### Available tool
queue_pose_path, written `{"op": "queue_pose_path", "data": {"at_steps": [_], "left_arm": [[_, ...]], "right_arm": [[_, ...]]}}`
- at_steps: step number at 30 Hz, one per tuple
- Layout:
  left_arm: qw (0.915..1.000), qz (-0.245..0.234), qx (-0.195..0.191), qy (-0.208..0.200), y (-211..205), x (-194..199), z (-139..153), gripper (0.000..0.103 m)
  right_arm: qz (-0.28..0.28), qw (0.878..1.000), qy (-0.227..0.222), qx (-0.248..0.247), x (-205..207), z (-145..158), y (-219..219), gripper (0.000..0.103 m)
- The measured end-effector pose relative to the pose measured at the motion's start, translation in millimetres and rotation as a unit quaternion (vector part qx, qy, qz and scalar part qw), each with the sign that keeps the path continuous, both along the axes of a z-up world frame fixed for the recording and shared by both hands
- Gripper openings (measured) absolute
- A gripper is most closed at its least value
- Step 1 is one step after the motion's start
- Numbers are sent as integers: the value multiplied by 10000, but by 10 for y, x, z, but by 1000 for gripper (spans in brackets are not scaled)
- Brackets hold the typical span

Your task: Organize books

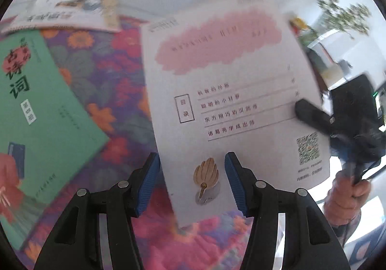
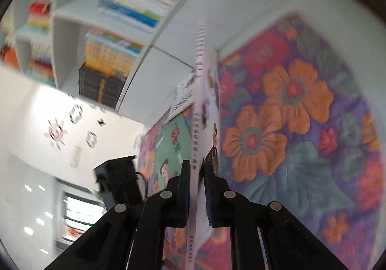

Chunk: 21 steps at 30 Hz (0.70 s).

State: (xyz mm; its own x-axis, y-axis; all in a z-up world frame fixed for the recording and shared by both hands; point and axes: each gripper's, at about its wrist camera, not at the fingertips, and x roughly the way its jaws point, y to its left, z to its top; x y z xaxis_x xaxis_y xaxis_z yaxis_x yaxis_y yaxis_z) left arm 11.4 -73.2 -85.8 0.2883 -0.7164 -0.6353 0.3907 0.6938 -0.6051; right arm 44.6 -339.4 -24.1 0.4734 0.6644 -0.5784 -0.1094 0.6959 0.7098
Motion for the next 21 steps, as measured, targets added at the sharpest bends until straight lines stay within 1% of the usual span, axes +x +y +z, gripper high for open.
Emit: {"op": "queue_pose_path", "data": {"at_steps": [2, 3, 4, 5, 6, 7, 9, 10, 11, 12, 14, 16, 19, 20, 21], "left_arm": [[9969, -31, 655, -443, -68, -202, 148, 52], [9918, -1, 1116, -620, -74, -337, 188, 52], [9879, 36, 1399, -672, -50, -428, 190, 52], [9845, 93, 1616, -675, 13, -521, 183, 52], [9828, 155, 1734, -618, 115, -622, 166, 52], [9826, 221, 1770, -526, 233, -713, 144, 52], [9849, 431, 1649, -302, 561, -882, 120, 52], [9847, 540, 1638, -268, 700, -964, 120, 52], [9828, 689, 1690, -288, 847, -1060, 135, 52], [9801, 837, 1767, -340, 968, -1148, 150, 52], [9767, 1057, 1821, -407, 1190, -1294, 178, 52], [9773, 1121, 1755, -398, 1317, -1336, 145, 52], [9770, 1186, 1737, -338, 1406, -1384, 80, 52], [9773, 1192, 1722, -312, 1414, -1369, 59, 52], [9777, 1204, 1699, -268, 1422, -1361, 21, 52]], "right_arm": [[119, 9973, -141, -716, -148, 246, 260, 10], [202, 9926, -188, -1179, -233, 308, 452, 10], [284, 9876, -221, -1531, -289, 322, 619, 10], [401, 9838, -204, -1734, -337, 288, 795, 10], [479, 9842, -161, -1699, -407, 219, 885, 10], [507, 9848, -108, -1657, -436, 165, 983, 10], [598, 9835, -177, -1700, -499, 81, 1171, 10], [662, 9832, -144, -1697, -501, 35, 1269, 10], [741, 9835, -70, -1651, -492, -21, 1386, 11], [856, 9816, -14, -1706, -493, -80, 1526, 12], [1022, 9745, -27, -1996, -496, -191, 1773, 15], [1203, 9649, 61, -2335, -507, -370, 2046, 16], [1424, 9538, 123, -2644, -535, -613, 2323, 18], [1471, 9510, 115, -2717, -545, -658, 2382, 23], [1571, 9493, 125, -2720, -530, -703, 2434, 34]]}}
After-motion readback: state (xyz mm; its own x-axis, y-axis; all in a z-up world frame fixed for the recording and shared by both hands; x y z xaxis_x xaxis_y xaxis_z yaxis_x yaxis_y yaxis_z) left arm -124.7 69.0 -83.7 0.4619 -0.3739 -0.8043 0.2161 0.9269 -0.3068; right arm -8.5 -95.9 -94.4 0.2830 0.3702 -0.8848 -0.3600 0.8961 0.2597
